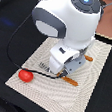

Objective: Interact with the objects in diverse but meaningful ways.

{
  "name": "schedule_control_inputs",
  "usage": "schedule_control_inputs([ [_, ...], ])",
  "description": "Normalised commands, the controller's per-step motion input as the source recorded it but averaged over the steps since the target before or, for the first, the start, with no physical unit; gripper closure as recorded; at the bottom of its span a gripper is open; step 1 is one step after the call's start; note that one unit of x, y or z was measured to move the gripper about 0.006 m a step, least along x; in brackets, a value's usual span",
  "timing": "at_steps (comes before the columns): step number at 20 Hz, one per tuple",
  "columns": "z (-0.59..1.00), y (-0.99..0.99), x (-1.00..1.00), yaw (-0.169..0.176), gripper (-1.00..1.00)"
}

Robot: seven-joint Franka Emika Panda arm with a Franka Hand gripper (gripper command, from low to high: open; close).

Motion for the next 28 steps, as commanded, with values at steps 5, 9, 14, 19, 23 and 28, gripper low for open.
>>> schedule_control_inputs([
  [5, 1.0, 0.4, 0.2, 0.128, -1.0],
  [9, 0.64, 0.45, 0.11, 0.194, -1.0],
  [14, -0.2, 0.51, -0.21, 0.174, -1.0],
  [19, -0.59, 0.45, -0.58, 0.135, -1.0],
  [23, -0.72, 0.41, -0.75, 0.107, -1.0],
  [28, -0.74, 0.41, -0.75, 0.075, -1.0],
])
